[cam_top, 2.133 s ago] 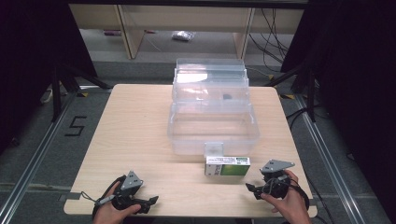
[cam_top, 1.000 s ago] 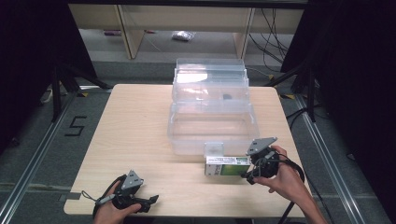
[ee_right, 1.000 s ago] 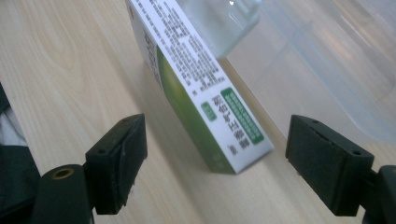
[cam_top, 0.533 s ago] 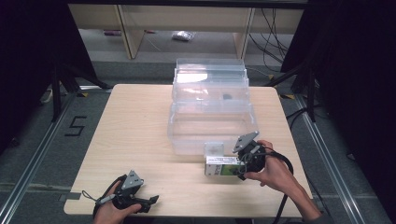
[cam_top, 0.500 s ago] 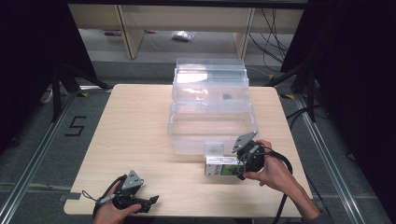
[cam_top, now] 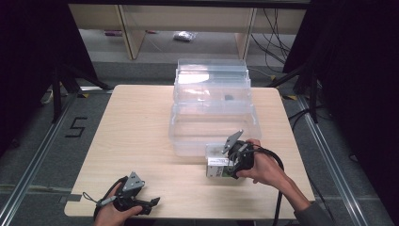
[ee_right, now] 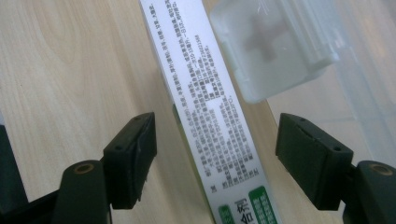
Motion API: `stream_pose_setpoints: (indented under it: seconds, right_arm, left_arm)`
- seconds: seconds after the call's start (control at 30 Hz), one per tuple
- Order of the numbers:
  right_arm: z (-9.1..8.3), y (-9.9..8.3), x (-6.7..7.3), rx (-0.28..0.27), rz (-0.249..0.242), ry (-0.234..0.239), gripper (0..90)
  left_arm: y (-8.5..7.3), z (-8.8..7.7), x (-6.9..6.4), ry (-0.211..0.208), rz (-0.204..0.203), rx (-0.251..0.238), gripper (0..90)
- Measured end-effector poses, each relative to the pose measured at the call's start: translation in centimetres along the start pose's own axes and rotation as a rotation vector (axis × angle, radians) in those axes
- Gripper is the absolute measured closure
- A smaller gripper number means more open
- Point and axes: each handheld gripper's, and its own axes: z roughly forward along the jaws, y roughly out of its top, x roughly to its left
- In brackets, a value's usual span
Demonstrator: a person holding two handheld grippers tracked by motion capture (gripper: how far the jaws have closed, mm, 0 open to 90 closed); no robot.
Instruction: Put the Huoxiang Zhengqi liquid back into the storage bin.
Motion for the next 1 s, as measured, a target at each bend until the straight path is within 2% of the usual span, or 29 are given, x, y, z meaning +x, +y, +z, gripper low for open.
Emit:
stream_pose_setpoints:
  seconds: [0.03, 0.07, 0.1, 0.17, 0.2, 0.23, 0.27, 0.3, 0.37, 0.4, 0.43, 0.53, 0.6, 0.63, 0.73, 0.8, 0.9, 0.93, 1.0]
  right_arm:
    - [0.1, 0.1, 0.1, 0.012, 0.017, -0.002, 30.8]
    - [0.3, 0.2, -0.1, 0.012, -0.014, 0.003, 31.3]
    - [0.4, 0.3, 0.0, 0.022, -0.001, 0.008, 32.1]
    - [0.7, 0.5, -0.2, 0.041, -0.021, 0.026, 33.8]
    - [0.7, 0.5, -0.1, 0.047, -0.013, 0.023, 35.2]
    - [0.9, 0.6, -0.2, 0.046, -0.024, 0.024, 36.5]
    - [1.0, 0.7, -0.2, 0.069, -0.008, 0.039, 36.9]
    - [1.2, 0.7, -0.4, 0.074, -0.035, 0.042, 37.8]
    - [1.3, 0.7, -0.4, 0.093, -0.013, 0.046, 39.1]
    - [1.4, 0.7, -0.4, 0.09, -0.022, 0.046, 40.1]
    - [1.4, 0.7, -0.3, 0.104, -0.007, 0.044, 41.2]
    - [1.6, 0.7, -0.4, 0.108, -0.02, 0.051, 42.6]
    - [1.7, 0.8, -0.4, 0.118, -0.025, 0.055, 45.0]
    - [1.7, 0.9, -0.3, 0.124, -0.02, 0.055, 45.9]
    - [1.9, 1.1, -0.3, 0.138, -0.032, 0.058, 47.8]
    - [2.0, 1.2, -0.5, 0.147, -0.071, 0.045, 49.5]
    - [2.2, 1.3, -0.5, 0.163, -0.072, 0.056, 51.3]
    - [2.3, 1.3, -0.4, 0.169, -0.075, 0.047, 52.1]
    - [2.4, 1.4, -0.5, 0.171, -0.099, 0.058, 54.2]
  left_arm:
    - [0.0, 0.0, 0.0, 0.0, 0.0, -0.001, 16.0]
    - [0.0, 0.0, 0.0, 0.0, 0.0, -0.001, 16.0]
    - [0.0, 0.0, 0.0, 0.0, 0.001, 0.0, 16.0]
    - [0.0, 0.0, -0.1, -0.003, -0.001, -0.003, 16.0]
    - [0.0, 0.0, 0.0, 0.001, 0.007, 0.006, 15.9]
    - [0.0, 0.0, 0.0, 0.0, 0.005, 0.001, 15.9]
    - [0.0, 0.0, 0.0, 0.0, 0.005, -0.001, 16.0]
    - [0.0, 0.0, 0.0, 0.0, 0.006, -0.001, 16.0]
    - [0.0, 0.0, 0.0, -0.005, 0.005, 0.002, 15.8]
    - [0.0, 0.0, 0.0, -0.013, 0.019, 0.011, 15.8]
    - [0.0, 0.1, -0.1, -0.011, 0.008, 0.002, 15.8]
    - [0.0, 0.1, -0.1, -0.006, 0.013, 0.0, 15.8]
    - [0.0, 0.1, -0.1, -0.006, -0.001, 0.0, 15.8]
    - [0.0, 0.0, 0.0, -0.014, 0.017, 0.011, 15.8]
    - [0.0, 0.0, 0.0, -0.013, 0.019, 0.009, 15.8]
    - [0.0, 0.0, 0.0, -0.013, 0.015, 0.01, 15.8]
    - [0.0, 0.0, 0.0, -0.016, 0.011, 0.011, 15.8]
    - [0.0, 0.0, 0.0, -0.015, 0.011, 0.011, 15.8]
    - [0.0, 0.0, 0.0, -0.015, 0.011, 0.011, 15.8]
